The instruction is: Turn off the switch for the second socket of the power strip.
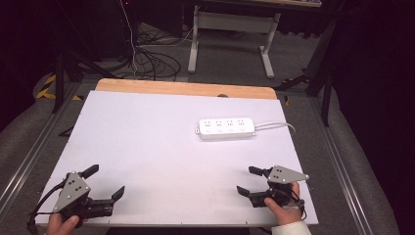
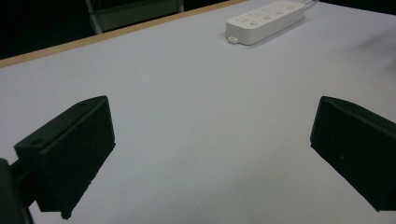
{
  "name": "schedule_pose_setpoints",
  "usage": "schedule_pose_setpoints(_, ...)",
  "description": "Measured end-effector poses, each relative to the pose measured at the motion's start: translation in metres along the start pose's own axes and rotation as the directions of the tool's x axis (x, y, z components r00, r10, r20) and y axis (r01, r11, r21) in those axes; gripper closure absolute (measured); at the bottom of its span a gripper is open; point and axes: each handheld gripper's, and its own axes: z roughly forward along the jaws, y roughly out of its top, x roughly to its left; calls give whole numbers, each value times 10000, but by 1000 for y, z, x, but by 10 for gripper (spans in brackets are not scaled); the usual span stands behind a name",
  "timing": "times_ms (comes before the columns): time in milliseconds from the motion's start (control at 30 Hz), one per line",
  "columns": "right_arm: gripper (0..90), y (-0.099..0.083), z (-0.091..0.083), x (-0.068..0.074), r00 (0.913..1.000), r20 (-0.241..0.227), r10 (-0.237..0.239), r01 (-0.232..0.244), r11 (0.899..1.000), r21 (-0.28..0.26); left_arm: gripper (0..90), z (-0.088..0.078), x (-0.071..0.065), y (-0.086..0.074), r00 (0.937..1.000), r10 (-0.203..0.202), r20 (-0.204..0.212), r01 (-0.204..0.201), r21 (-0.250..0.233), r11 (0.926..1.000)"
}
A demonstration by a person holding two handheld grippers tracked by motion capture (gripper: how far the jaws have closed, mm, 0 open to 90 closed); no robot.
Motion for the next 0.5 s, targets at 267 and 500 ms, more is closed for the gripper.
schedule_pose_setpoints(267,189,-14,7,0,9996,279,-96,74,9968,794,4,1,0,0,9998,-94,187,92,92,9999)
schedule_pose_setpoints(500,225,-11,5,-5,9990,396,212,-240,9973,693,4,1,3,-1,9986,-192,502,186,128,9997)
